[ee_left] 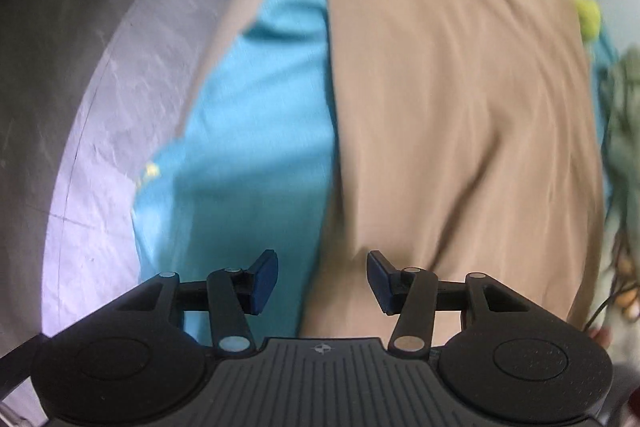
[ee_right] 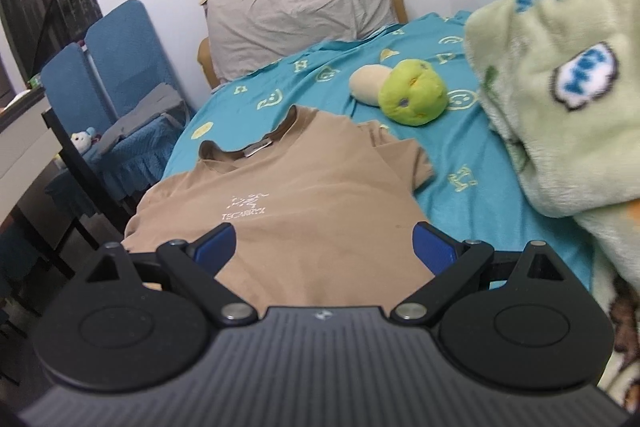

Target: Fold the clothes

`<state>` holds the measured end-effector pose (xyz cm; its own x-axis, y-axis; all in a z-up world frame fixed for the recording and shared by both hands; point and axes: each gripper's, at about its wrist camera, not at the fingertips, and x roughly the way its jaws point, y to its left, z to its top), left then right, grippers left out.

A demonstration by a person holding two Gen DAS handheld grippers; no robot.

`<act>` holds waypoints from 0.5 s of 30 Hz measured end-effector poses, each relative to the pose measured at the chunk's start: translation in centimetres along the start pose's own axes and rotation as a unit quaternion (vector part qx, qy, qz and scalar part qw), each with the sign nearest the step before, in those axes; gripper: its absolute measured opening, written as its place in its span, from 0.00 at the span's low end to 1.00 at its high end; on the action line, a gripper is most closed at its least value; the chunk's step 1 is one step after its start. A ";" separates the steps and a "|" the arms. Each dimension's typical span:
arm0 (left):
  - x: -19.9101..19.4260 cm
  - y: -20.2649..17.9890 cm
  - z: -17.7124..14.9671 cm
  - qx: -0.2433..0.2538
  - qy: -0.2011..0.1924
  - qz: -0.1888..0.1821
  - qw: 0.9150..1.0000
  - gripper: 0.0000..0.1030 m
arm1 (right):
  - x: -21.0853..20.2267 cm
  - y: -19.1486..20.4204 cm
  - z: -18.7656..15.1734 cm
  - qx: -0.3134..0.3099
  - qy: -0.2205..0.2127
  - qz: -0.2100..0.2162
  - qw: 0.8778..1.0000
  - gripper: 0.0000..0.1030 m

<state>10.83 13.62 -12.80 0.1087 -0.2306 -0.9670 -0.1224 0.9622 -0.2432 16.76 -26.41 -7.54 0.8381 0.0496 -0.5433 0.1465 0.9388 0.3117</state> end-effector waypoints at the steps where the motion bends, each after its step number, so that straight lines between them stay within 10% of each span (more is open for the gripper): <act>1: 0.1 -0.4 -0.6 0.009 0.007 0.008 1.000 0.46 | -0.3 -0.2 0.0 0.002 -0.003 -0.003 1.000 0.94; 6: -0.5 -2.1 -1.7 0.050 0.004 0.037 0.998 0.03 | -1.1 -1.3 0.0 0.014 -0.009 -0.017 1.000 0.94; 15: -6.0 -2.4 -2.3 0.073 -0.037 0.126 0.989 0.03 | -1.8 -1.5 0.1 0.012 -0.022 -0.015 1.000 0.94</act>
<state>8.21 12.38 -6.56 0.1653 0.0254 -0.9859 -0.0125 0.9996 0.0236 15.10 -27.94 -6.90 0.8553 0.0052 -0.5181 0.1847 0.9312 0.3143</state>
